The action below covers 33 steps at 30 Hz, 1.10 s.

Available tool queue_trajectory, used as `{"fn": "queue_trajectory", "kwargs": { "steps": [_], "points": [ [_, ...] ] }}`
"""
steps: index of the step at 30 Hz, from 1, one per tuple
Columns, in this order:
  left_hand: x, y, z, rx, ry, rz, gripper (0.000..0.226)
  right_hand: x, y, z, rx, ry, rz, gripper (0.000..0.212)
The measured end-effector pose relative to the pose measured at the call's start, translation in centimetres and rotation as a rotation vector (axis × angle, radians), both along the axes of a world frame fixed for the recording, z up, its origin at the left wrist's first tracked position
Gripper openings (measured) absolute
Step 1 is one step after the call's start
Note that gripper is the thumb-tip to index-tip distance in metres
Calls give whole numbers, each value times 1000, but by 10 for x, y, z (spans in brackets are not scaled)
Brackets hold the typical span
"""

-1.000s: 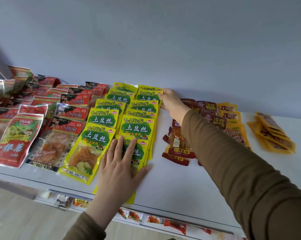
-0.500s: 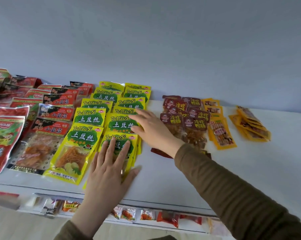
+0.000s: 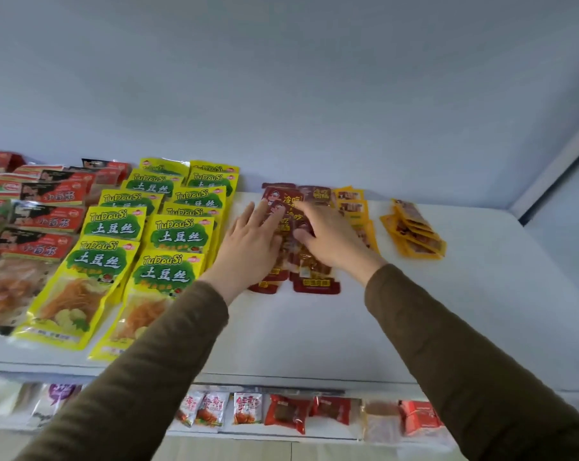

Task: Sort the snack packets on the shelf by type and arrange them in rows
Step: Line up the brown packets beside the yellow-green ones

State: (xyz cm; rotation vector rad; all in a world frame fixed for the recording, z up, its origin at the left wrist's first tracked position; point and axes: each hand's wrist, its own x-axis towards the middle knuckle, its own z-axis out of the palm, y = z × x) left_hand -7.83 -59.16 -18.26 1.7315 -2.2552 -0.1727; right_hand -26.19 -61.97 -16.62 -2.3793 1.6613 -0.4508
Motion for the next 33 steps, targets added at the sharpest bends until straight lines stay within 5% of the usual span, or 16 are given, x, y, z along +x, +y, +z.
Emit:
{"fn": "queue_trajectory", "kwargs": {
  "steps": [4, 13, 23, 33],
  "points": [
    [-29, -36, -9, 82, -37, 36, 58, -12, -11, -22, 51, 224, 91, 79],
    [-44, -30, -20, 196, -203, 167, 60, -47, -27, -24, 25, 280, 242, 71],
    [-35, 4, -17, 236, -135, 288, 56, -74, -34, -4, 161, 363, 162, 71],
    [-28, 50, -14, 45, -97, 366, 61, 14, -75, 2, 57, 247, 165, 62]
  ]
}}
